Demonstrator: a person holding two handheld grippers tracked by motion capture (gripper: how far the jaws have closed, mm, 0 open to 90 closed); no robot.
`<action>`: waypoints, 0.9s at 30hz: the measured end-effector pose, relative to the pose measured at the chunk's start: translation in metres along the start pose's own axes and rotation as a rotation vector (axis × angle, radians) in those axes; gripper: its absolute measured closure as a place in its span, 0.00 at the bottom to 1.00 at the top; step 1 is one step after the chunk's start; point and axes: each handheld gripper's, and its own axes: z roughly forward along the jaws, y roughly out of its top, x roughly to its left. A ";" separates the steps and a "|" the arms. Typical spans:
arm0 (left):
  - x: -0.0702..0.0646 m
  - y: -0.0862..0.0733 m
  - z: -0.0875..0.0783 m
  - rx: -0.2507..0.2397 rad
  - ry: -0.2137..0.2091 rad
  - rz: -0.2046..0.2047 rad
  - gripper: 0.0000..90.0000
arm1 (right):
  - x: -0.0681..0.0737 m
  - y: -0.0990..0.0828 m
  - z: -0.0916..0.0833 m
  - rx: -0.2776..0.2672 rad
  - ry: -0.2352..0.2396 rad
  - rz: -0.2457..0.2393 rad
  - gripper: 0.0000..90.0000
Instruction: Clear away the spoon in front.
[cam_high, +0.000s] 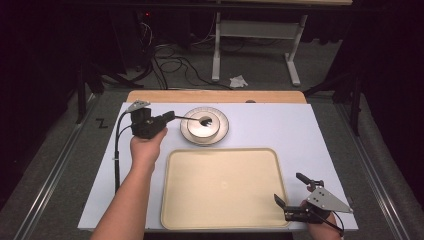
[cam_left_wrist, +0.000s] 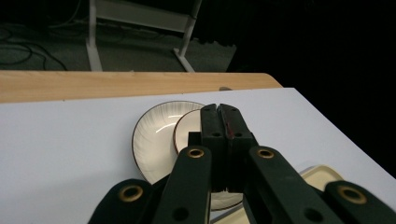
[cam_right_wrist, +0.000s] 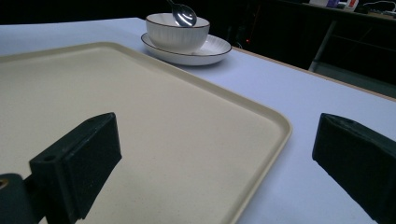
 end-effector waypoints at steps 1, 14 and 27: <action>-0.002 0.000 -0.002 -0.007 -0.001 0.005 1.00 | 0.000 0.000 0.000 0.000 0.000 0.000 0.02; -0.026 -0.010 -0.036 -0.090 0.002 0.105 1.00 | 0.000 0.001 0.000 -0.006 0.001 -0.008 0.02; -0.046 -0.033 -0.070 -0.163 -0.006 0.182 1.00 | 0.000 0.001 -0.001 -0.007 -0.002 -0.010 0.02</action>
